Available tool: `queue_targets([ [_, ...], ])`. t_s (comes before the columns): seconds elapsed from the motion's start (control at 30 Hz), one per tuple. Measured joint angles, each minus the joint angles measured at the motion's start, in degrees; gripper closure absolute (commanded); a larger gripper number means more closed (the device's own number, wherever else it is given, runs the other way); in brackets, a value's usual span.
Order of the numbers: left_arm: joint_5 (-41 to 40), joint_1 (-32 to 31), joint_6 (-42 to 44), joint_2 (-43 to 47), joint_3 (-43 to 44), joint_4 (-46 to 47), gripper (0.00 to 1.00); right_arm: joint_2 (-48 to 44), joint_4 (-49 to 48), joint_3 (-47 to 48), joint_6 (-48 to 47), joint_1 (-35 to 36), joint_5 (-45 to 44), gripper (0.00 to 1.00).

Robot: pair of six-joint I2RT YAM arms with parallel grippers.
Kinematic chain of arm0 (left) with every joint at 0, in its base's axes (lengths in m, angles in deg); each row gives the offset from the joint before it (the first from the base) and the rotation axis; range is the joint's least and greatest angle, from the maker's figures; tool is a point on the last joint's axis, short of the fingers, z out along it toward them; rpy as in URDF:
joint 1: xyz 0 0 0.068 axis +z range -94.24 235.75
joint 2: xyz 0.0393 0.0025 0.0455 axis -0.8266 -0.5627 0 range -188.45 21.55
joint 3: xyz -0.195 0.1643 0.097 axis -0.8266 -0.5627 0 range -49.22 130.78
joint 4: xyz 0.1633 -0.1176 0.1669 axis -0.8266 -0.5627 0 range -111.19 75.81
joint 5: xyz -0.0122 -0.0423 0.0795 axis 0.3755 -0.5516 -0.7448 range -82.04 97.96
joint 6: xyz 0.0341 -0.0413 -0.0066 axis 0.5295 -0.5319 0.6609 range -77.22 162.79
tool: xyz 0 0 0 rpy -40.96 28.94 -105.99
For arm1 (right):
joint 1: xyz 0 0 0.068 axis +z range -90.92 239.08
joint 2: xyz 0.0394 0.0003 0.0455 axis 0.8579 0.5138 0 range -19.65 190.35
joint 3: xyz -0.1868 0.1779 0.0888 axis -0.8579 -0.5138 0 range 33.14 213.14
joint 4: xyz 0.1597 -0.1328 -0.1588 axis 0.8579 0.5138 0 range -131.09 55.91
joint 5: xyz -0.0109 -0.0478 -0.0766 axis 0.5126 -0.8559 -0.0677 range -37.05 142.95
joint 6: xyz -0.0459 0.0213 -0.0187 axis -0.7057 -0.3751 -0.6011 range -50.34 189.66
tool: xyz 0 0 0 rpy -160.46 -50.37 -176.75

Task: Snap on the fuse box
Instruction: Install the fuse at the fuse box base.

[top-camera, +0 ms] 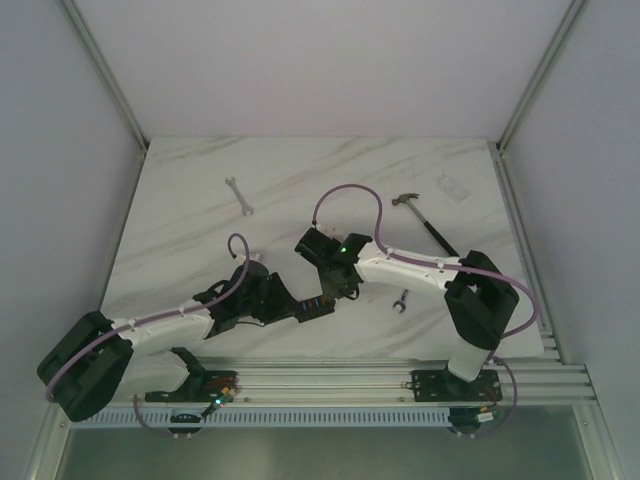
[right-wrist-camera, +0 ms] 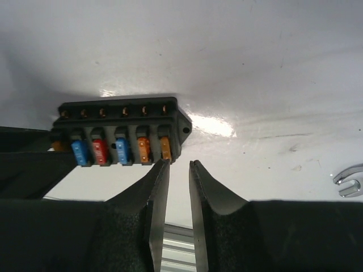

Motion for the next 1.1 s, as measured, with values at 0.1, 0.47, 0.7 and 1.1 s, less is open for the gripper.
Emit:
queue_targets([
  [0.1,0.00,0.00,-0.11,-0.15,0.00,0.17,0.50,-1.18,-1.36,-0.02,0.17,-0.31,0.66,0.72],
  [0.47,0.00,-0.11,-0.26,-0.72,0.00,1.18,0.52,-1.73,-3.61,-1.05,0.66,-1.14,1.92,0.80],
  [0.7,0.00,-0.11,-0.26,-0.74,0.00,1.18,0.53,-1.29,-4.09,-1.36,1.09,-1.33,2.36,0.83],
  [1.1,-0.02,-0.26,-0.26,-0.87,0.00,1.16,0.54,0.26,-4.79,-1.64,1.07,-1.42,3.23,0.99],
])
